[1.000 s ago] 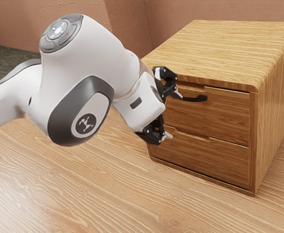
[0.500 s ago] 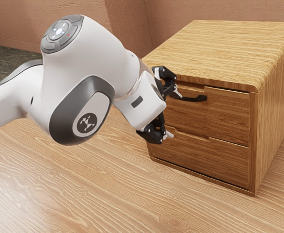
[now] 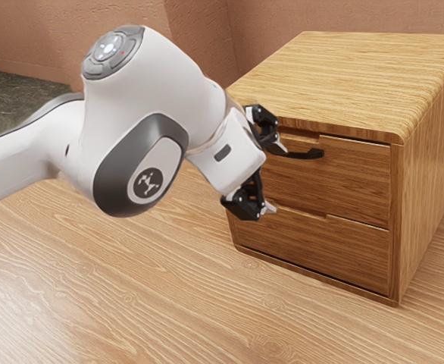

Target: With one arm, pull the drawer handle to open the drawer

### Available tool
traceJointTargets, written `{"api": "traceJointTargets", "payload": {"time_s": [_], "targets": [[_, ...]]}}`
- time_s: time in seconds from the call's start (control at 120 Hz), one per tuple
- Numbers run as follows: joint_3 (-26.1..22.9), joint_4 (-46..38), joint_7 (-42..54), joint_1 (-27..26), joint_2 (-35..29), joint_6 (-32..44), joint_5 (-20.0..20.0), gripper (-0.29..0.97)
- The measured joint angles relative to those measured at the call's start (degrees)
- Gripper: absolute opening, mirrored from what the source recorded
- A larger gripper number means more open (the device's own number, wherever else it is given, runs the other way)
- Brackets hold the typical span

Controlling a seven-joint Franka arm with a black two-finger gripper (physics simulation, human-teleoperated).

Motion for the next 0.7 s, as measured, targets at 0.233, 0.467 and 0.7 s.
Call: {"api": "traceJointTargets", "payload": {"time_s": [0.233,0.467,0.7], "targets": [[-0.42,-0.12,-0.78,-0.02,0.18,0.13,0.43,0.68],[-0.75,-0.02,-0.74,-0.17,0.43,2.36,1.90,0.68],[-0.85,-0.89,0.36,0.04,1.15,3.06,4.22,0.70]]}}
